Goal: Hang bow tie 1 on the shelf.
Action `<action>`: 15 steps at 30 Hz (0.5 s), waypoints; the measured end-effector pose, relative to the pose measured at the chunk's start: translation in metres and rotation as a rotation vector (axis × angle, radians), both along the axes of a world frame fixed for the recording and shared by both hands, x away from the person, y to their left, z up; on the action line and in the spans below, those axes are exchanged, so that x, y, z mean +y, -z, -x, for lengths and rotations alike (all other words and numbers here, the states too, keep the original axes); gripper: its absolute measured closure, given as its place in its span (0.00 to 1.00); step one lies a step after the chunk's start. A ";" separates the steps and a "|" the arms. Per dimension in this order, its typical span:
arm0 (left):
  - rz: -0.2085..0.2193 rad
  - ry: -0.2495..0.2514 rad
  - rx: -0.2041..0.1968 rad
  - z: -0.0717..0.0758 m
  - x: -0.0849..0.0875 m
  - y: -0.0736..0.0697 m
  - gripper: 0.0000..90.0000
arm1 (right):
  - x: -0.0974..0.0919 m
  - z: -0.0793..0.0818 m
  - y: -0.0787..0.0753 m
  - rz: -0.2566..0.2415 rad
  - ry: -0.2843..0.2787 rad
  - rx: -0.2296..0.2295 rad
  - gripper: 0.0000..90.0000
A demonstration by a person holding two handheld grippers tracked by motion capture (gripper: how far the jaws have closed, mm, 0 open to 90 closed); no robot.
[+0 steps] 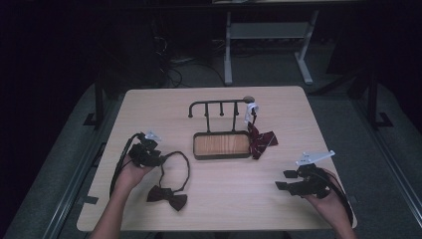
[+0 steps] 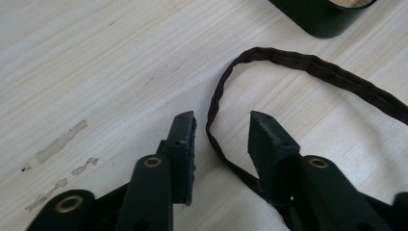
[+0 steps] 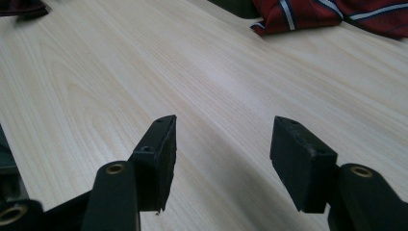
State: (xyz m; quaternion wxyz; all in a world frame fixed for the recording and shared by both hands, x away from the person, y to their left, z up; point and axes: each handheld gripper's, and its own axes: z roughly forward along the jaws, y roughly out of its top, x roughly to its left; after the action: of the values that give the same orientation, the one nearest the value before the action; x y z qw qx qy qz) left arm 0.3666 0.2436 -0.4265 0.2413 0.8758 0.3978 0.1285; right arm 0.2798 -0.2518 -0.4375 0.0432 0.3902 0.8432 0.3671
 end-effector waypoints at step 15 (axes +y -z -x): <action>-0.023 -0.007 0.052 -0.013 0.002 0.010 0.80 | 0.000 -0.001 0.001 0.002 -0.004 -0.005 0.47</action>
State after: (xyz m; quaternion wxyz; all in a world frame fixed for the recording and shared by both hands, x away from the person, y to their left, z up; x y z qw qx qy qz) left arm 0.3795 0.2459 -0.4370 0.2204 0.8802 0.4054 0.1112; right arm 0.2807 -0.2519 -0.4390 0.0449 0.3879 0.8442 0.3672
